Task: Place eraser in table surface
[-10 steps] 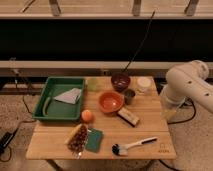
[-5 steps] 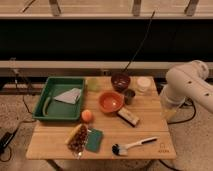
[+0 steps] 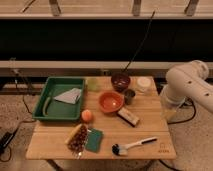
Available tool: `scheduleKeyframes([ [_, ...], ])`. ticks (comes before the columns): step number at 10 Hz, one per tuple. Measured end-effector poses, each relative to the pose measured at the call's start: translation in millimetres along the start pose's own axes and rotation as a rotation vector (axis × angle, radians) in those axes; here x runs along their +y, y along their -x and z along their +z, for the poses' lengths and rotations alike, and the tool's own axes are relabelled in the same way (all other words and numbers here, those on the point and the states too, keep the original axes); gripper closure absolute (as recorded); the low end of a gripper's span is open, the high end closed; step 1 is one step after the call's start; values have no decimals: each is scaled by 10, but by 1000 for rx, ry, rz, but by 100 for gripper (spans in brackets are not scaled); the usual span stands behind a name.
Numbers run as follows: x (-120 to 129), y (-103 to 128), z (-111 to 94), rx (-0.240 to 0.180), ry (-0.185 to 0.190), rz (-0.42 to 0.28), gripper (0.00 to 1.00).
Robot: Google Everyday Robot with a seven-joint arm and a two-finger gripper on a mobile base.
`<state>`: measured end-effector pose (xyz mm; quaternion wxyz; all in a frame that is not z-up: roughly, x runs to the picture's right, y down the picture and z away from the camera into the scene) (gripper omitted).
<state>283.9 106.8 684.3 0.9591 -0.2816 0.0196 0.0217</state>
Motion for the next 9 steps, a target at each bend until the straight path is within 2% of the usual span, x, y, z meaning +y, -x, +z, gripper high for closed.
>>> scheduleKeyframes([
  [6, -6, 1, 0, 1, -2, 2, 35],
  [8, -42, 14, 37, -8, -8, 30, 35],
  [9, -140, 39, 99, -21, -15, 63, 35],
])
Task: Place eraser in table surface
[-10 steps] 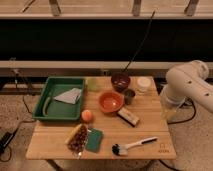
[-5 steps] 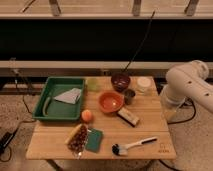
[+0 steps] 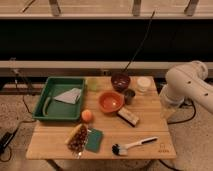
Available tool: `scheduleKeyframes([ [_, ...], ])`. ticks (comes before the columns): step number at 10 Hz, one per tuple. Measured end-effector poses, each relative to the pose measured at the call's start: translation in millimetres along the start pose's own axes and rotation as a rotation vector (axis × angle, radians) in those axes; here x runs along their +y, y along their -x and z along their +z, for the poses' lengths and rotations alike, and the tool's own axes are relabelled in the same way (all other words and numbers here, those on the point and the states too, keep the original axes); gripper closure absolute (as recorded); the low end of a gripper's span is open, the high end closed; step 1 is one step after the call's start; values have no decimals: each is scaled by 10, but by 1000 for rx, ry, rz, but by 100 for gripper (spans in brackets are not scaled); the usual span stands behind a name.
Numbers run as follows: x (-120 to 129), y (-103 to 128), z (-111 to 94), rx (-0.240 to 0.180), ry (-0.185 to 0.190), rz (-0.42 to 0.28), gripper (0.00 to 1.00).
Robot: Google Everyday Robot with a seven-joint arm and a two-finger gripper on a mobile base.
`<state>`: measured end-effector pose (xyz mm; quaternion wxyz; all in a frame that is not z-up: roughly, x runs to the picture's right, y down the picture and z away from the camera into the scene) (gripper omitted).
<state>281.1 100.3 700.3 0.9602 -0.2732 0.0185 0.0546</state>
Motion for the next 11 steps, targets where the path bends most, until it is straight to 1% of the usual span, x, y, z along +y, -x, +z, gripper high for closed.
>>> scheduleKeyframes([
  [2, -292, 136, 188, -35, -16, 71, 35],
  [3, -409, 201, 279, -60, -22, 109, 35],
  [5, -530, 303, 439, -107, -28, 173, 35],
  [6, -555, 345, 502, -128, -29, 199, 35],
  [8, -559, 538, 659, -185, -34, 260, 35],
  [9, -526, 616, 705, -205, -35, 275, 35],
  [11, -424, 865, 830, -260, -41, 310, 35],
])
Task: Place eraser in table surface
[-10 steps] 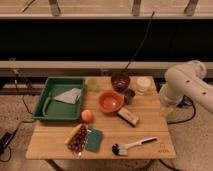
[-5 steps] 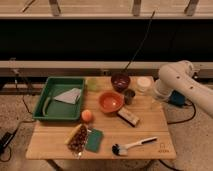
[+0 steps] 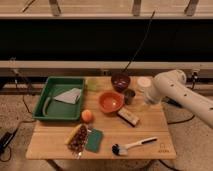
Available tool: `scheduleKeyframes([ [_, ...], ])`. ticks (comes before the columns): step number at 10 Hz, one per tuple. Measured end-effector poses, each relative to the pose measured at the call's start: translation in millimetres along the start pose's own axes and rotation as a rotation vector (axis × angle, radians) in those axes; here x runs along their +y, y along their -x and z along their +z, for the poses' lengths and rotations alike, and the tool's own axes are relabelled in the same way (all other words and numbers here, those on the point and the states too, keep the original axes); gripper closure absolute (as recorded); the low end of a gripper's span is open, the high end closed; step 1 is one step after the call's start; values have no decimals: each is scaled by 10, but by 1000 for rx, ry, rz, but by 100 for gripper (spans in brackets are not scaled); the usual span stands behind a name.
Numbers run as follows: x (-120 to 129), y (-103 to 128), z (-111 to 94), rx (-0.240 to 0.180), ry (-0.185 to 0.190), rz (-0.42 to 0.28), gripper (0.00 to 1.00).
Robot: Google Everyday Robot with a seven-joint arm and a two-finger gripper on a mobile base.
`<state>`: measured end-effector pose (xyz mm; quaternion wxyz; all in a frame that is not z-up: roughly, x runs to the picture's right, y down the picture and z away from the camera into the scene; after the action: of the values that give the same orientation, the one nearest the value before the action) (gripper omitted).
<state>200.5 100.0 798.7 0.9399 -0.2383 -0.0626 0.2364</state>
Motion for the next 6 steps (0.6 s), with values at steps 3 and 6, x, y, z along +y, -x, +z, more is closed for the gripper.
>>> scheduleKeyframes([
  [3, 177, 152, 153, -48, 10, 27, 35],
  [6, 344, 192, 279, -84, 37, 78, 35],
])
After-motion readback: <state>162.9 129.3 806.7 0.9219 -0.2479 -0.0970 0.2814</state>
